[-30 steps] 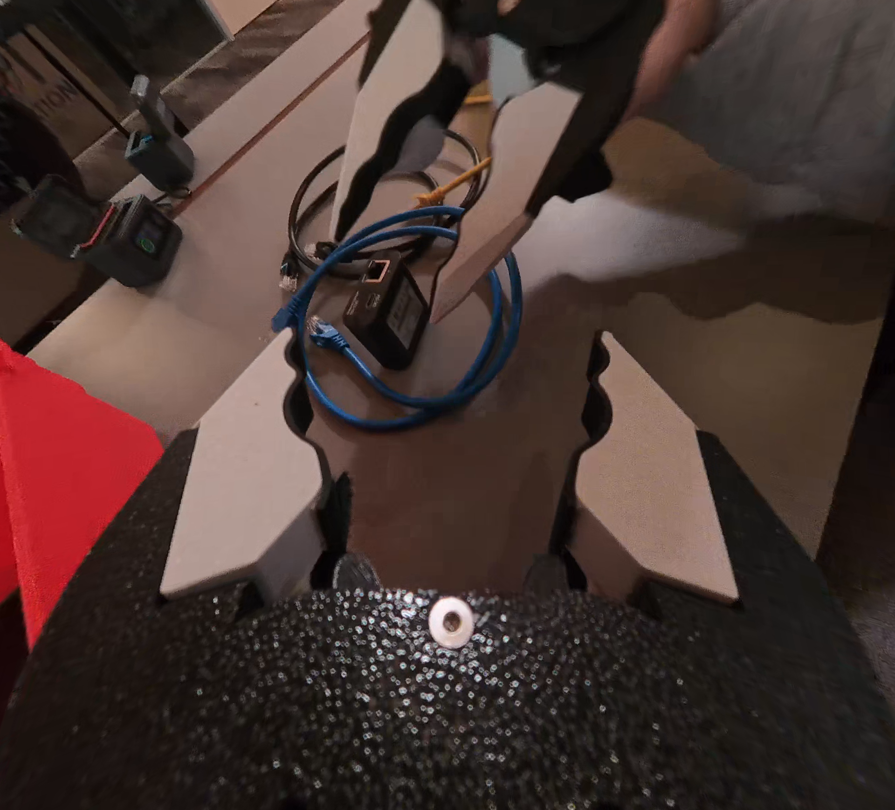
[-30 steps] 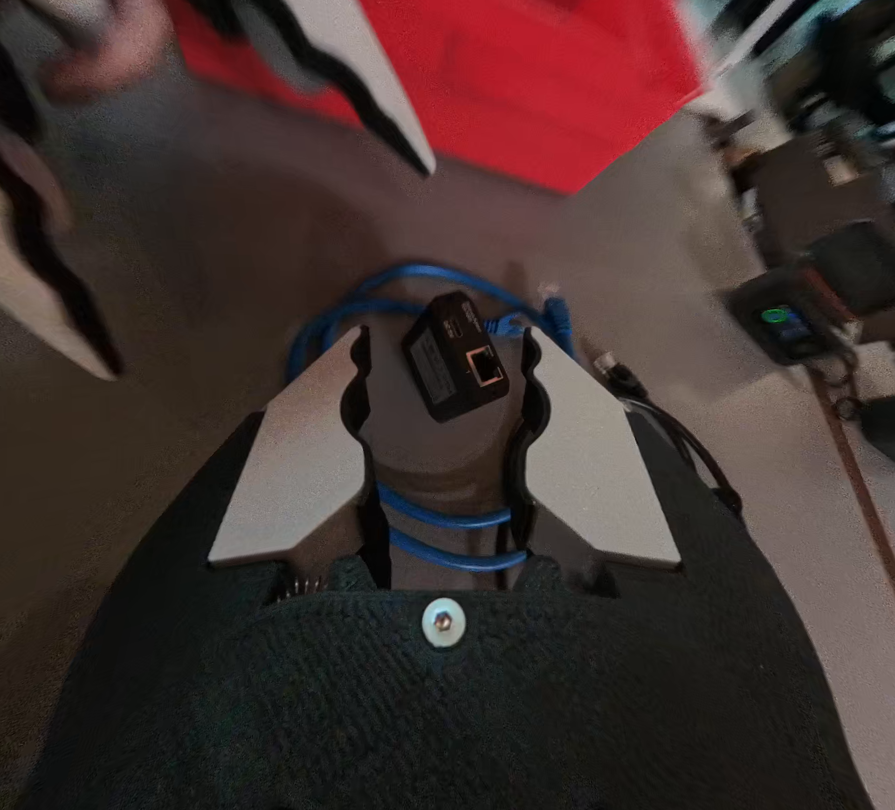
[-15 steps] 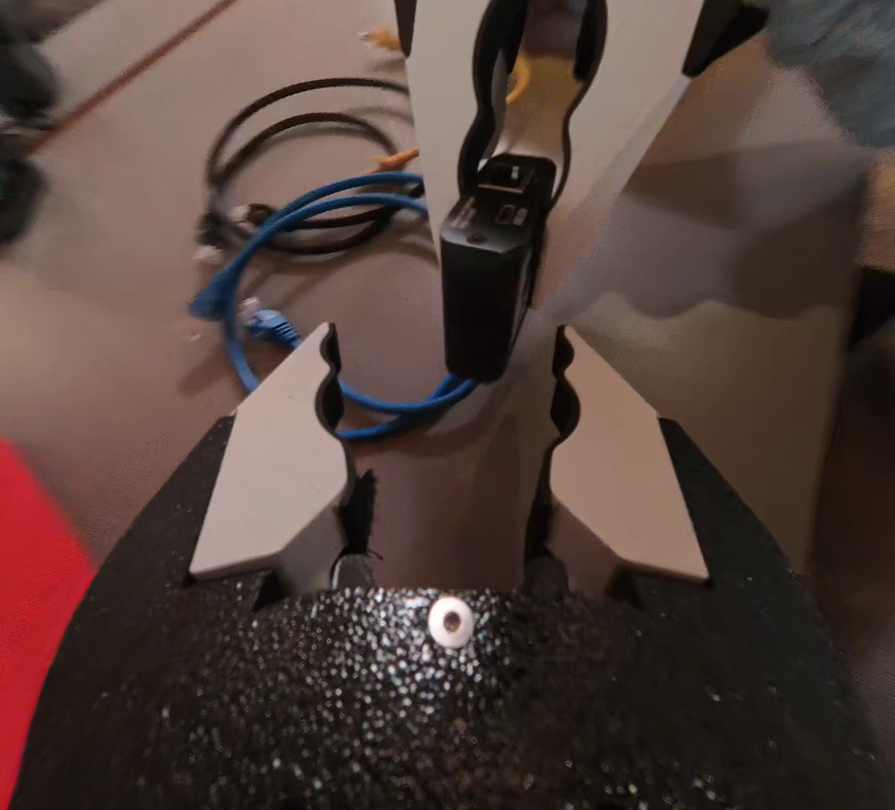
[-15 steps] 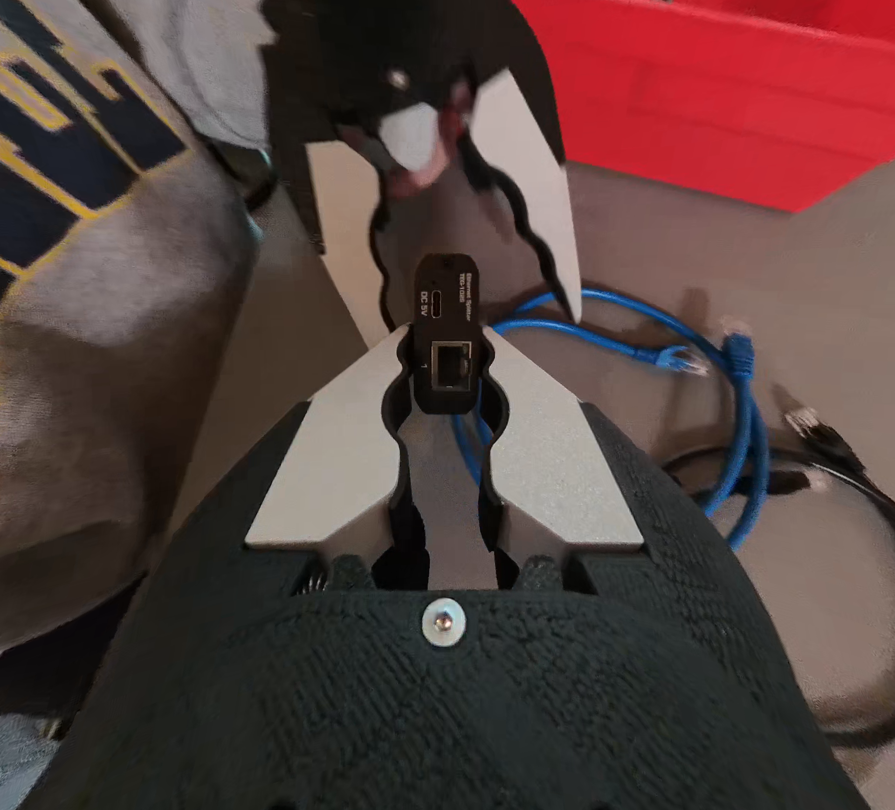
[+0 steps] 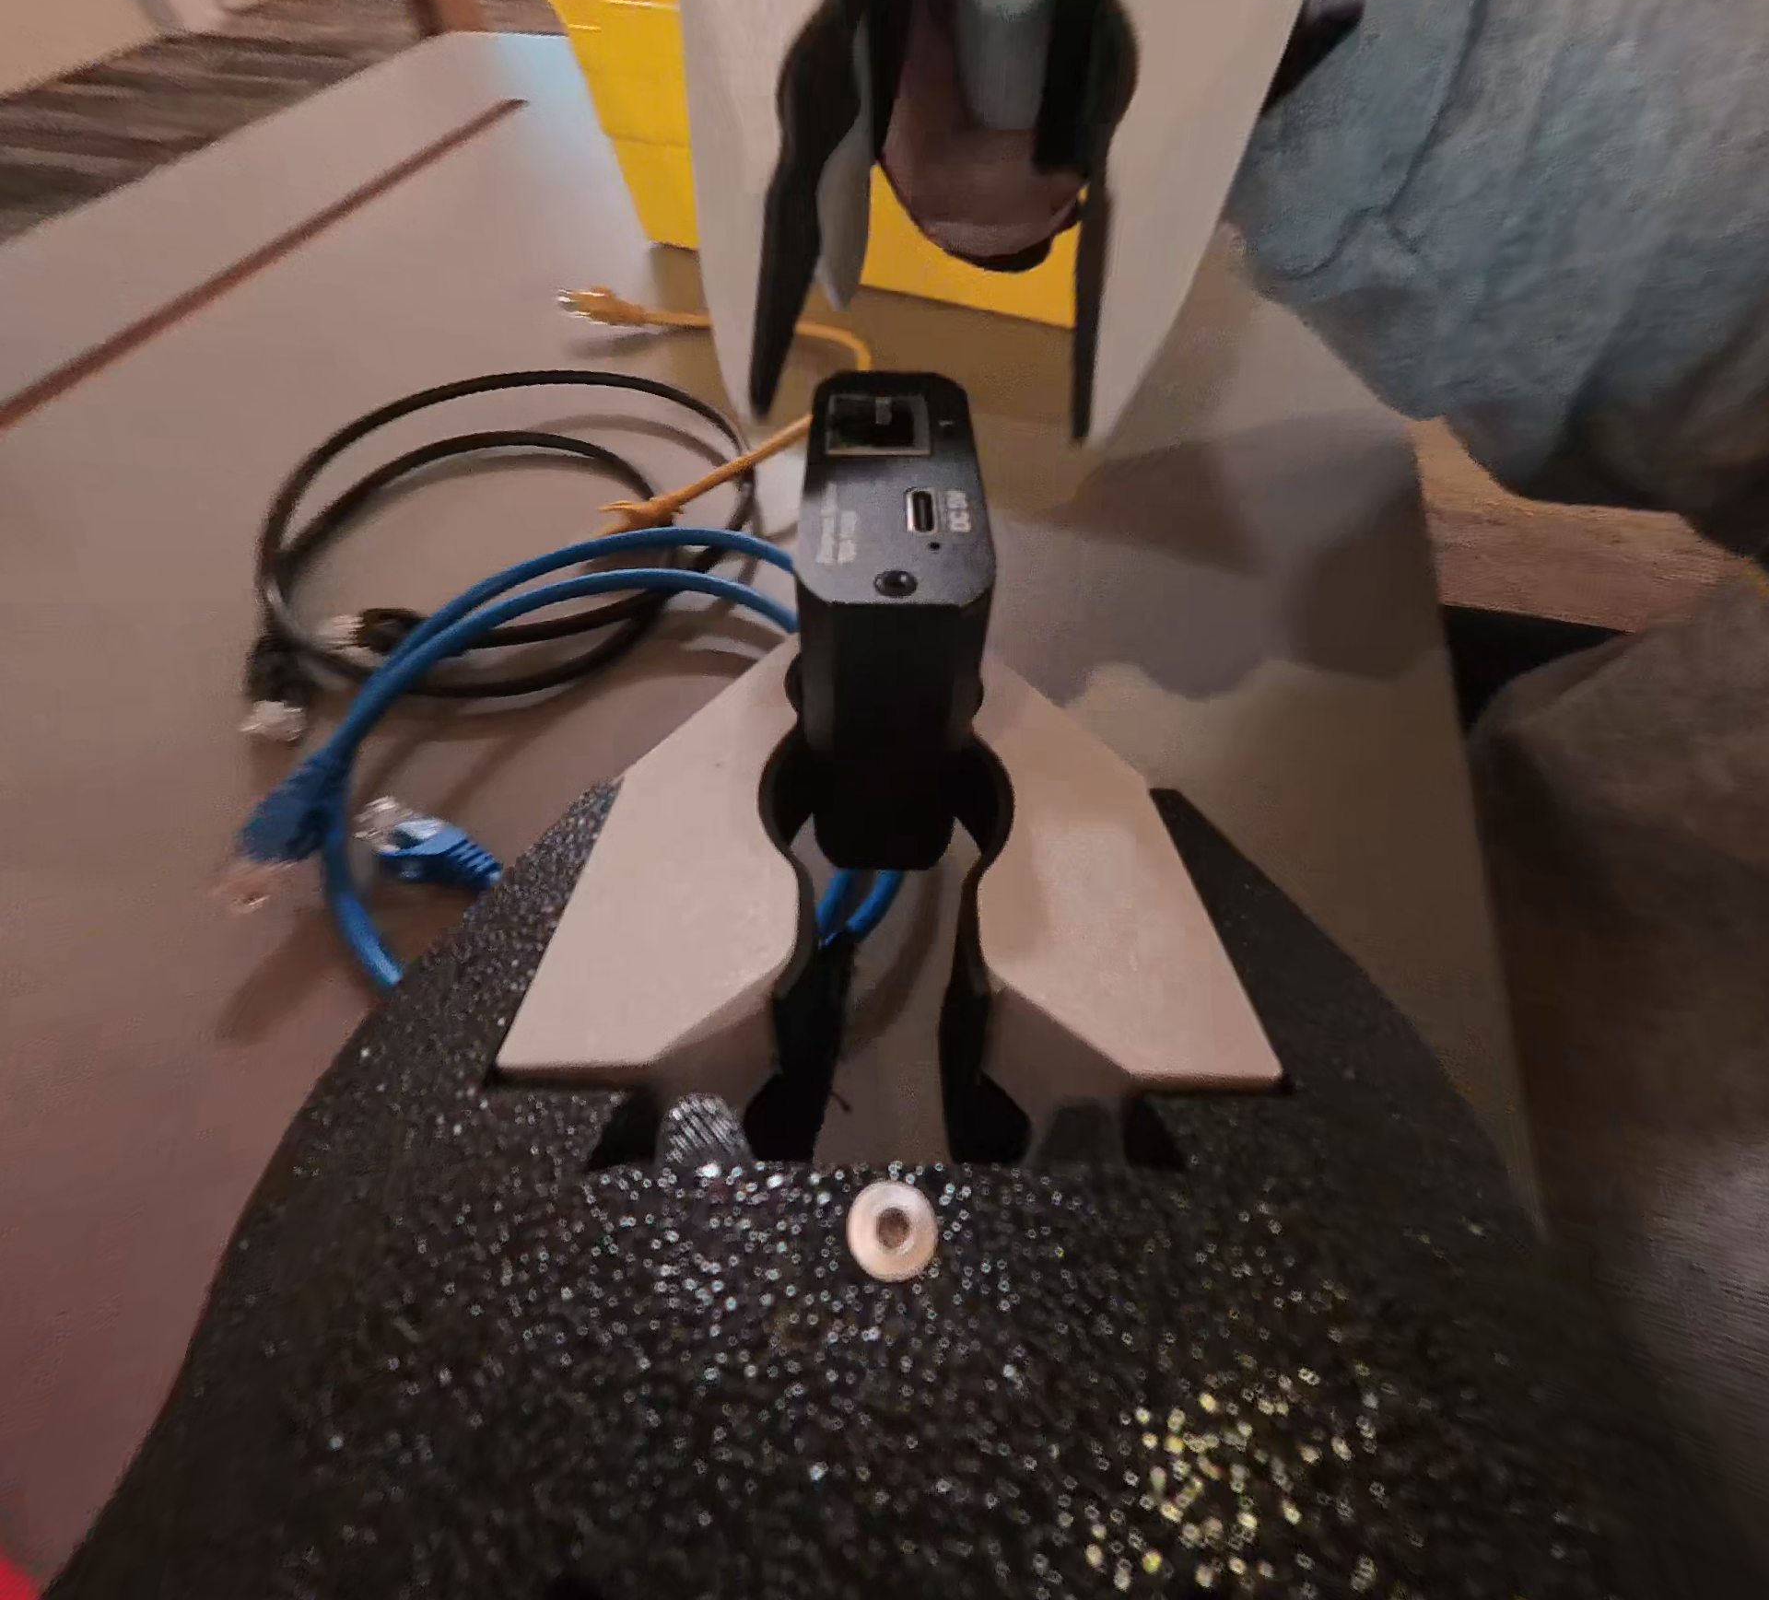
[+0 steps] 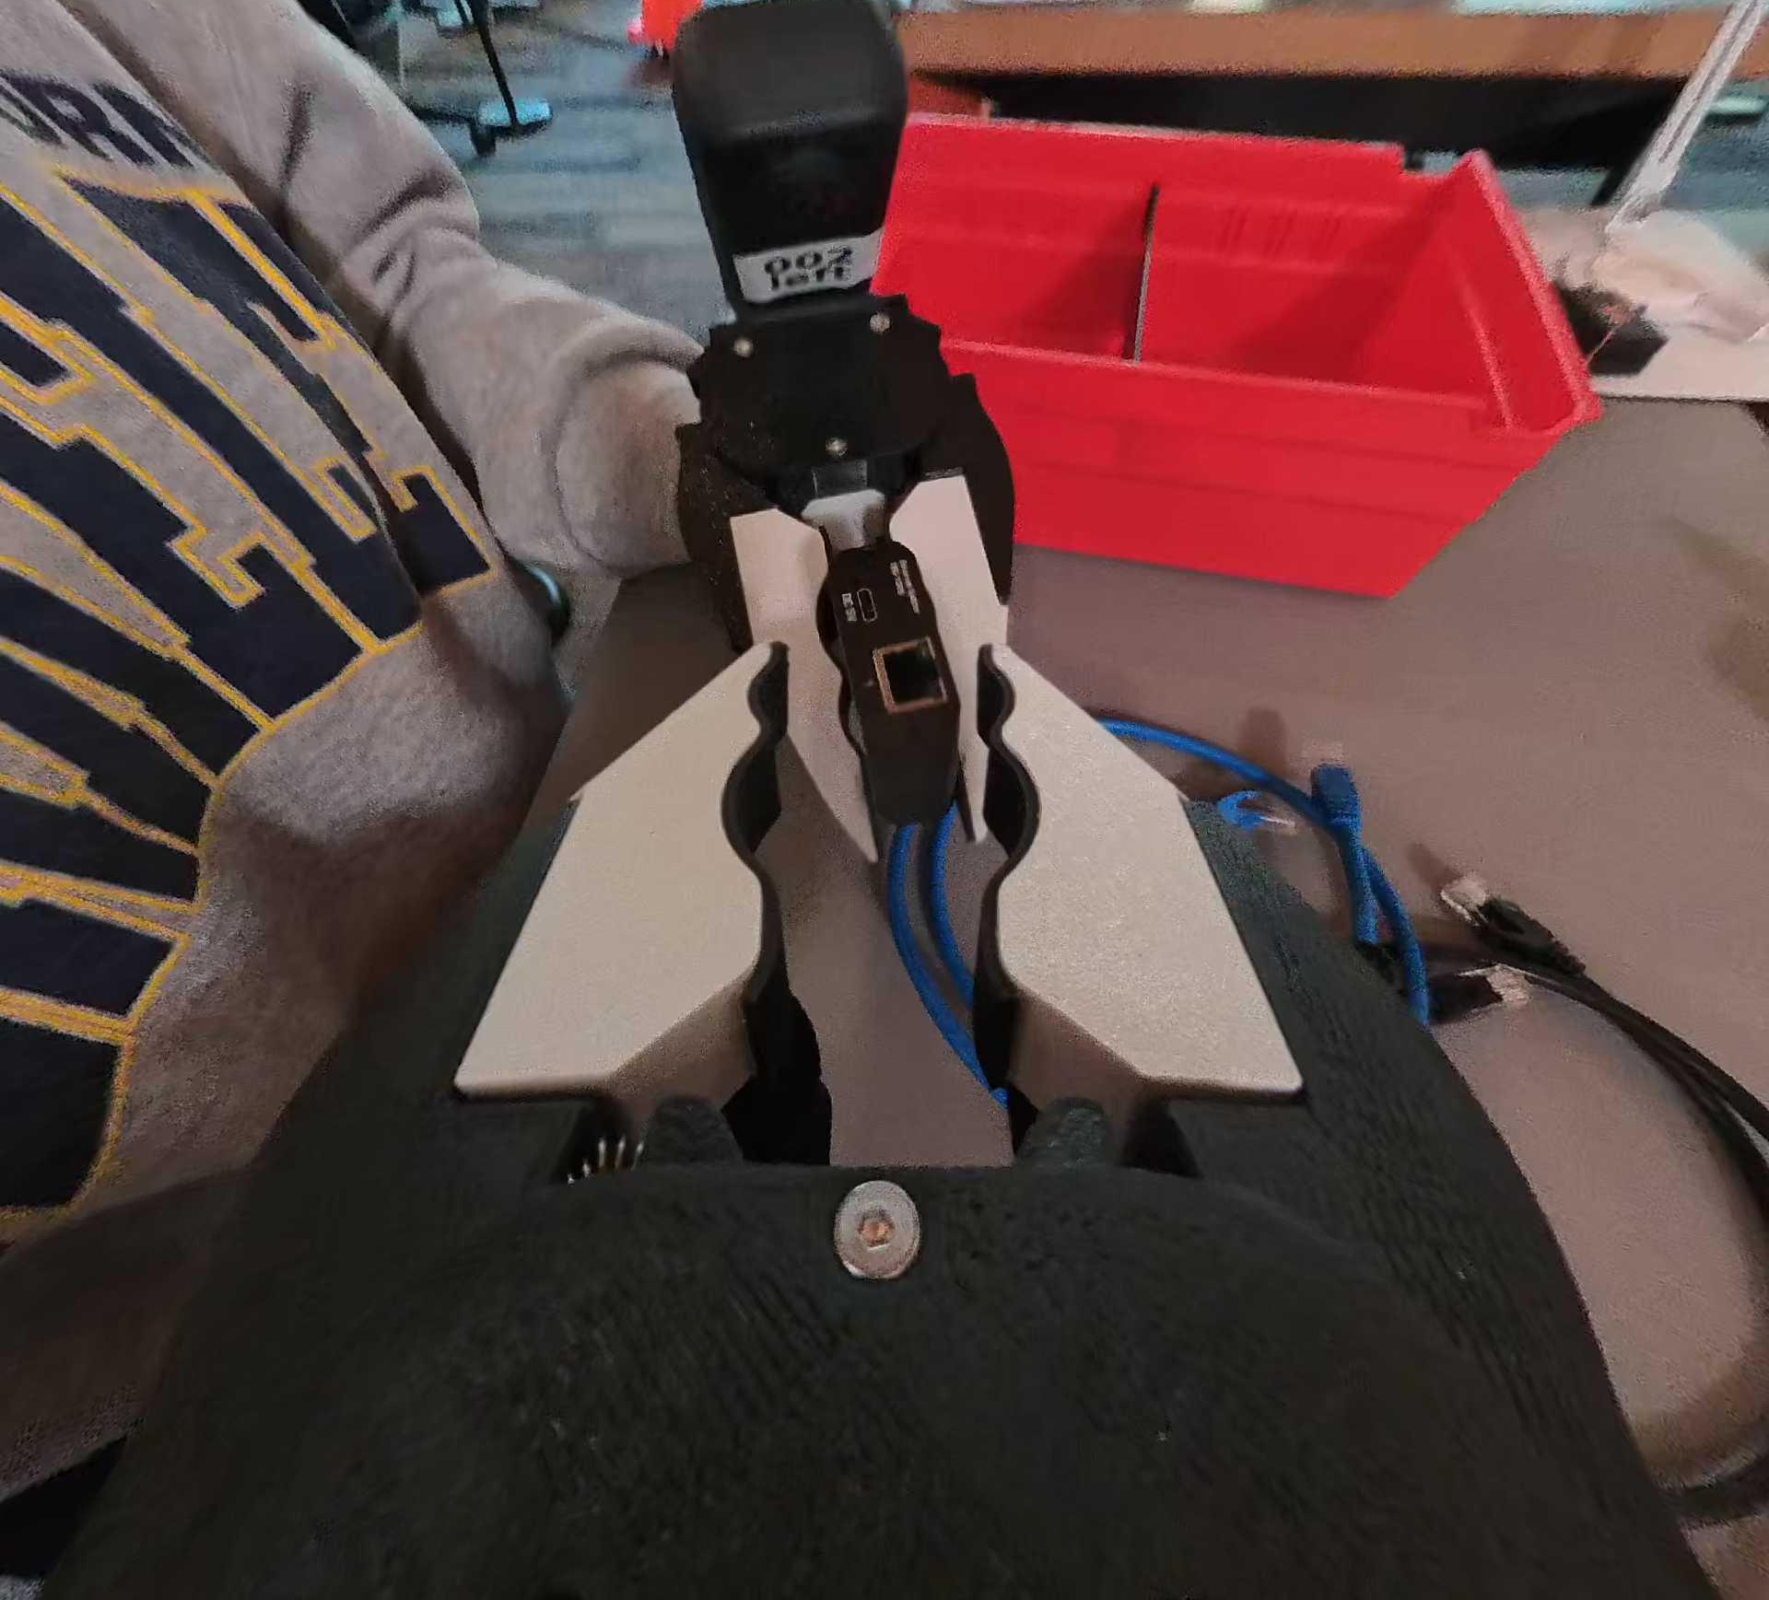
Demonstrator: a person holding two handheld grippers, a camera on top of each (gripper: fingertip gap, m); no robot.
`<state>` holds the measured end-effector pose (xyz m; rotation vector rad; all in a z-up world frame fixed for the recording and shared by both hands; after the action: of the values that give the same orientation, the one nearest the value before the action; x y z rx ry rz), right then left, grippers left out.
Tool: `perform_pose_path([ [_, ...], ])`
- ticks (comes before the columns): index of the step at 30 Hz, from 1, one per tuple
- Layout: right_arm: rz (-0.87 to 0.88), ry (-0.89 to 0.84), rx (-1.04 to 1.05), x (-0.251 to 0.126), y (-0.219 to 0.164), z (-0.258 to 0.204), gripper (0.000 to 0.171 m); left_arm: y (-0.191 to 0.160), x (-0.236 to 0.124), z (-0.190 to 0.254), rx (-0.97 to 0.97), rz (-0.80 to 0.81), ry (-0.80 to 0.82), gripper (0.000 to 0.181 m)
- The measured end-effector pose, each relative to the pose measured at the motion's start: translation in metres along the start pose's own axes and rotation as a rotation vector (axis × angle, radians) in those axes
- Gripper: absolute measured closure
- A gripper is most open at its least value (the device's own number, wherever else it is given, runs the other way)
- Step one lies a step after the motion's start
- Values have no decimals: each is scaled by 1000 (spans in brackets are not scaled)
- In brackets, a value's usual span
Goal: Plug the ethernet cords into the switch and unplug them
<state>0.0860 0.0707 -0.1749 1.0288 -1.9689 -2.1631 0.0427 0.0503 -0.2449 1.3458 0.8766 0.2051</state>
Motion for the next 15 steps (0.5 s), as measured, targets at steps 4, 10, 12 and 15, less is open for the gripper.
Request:
perform_pose_path([
  [4, -96, -39, -46, 2, -7, -1, 131, -7, -6, -4, 82, -63, 64, 160],
  [10, -302, -109, -242, 19, -9, -17, 134, -15, 0, 10, 241, -182, 38, 158],
  [12, -325, -93, -266, 22, -11, -23, 151, -16, 1, 10, 248, -196, 50, 159],
  [15, -301, -85, -255, 24, -12, -23, 151, -18, 0, 12, 228, -185, 15, 160],
])
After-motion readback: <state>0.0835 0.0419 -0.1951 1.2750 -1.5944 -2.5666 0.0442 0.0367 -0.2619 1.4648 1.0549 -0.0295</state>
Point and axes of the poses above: each gripper's, where its closed fingertips meet, x out along the fingers, y out of its top, z = x × y across the jaws, the point moved 4 cm from there along -x, back along the fingers, and after that the axes turned 4 degrees about -z, right-handed, at the moved point
